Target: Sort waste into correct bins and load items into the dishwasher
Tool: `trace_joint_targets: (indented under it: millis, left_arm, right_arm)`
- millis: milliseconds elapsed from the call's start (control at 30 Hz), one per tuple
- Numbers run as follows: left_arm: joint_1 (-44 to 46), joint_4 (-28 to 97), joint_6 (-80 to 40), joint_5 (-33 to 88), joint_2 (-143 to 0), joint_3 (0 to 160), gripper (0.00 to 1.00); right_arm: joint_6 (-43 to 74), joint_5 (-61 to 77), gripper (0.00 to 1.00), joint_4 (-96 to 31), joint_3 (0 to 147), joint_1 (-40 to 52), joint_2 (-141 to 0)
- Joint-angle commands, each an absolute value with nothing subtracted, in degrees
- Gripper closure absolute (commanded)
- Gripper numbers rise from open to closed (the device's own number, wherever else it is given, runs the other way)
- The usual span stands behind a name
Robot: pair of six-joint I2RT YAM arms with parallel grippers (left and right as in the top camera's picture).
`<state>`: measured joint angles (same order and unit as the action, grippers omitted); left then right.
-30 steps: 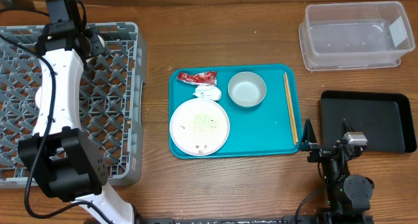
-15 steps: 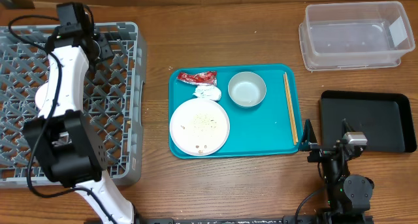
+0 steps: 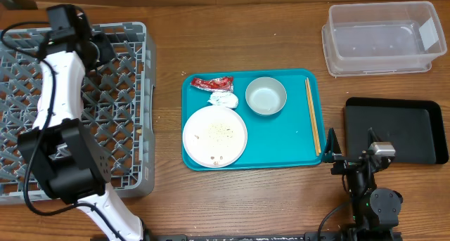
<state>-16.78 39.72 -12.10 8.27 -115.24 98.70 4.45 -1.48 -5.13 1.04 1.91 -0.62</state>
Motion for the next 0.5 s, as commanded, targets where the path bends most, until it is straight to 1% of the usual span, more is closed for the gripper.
trace_joint_targets:
  millis: [0, 200, 333, 400, 467]
  left_arm:
    - [-20.51, 39.13, -13.63, 22.98, -110.91, 99.18, 0.96]
    - [-27.79, 34.33, -12.23, 46.52, -110.0, 99.15, 0.96]
    - [-32.32, 32.58, -6.26, 60.75, -110.32, 99.15, 0.96]
    - [-35.75, 31.27, -0.14, 76.05, -111.85, 99.15, 0.96]
    - [-37.8, 29.67, 0.71, 84.36, -114.19, 99.15, 0.96]
  right_arm:
    - [4.71, -1.37, 0.0, -4.75, 0.45, 1.74, -0.16]
    - [4.71, -1.37, 0.0, -4.75, 0.45, 1.76, -0.16]
    - [4.71, -1.37, 0.0, -4.75, 0.45, 1.74, -0.16]
    - [4.71, -1.37, 0.0, -4.75, 0.45, 1.74, -0.16]
    - [4.71, -1.37, 0.0, -4.75, 0.45, 1.74, -0.16]
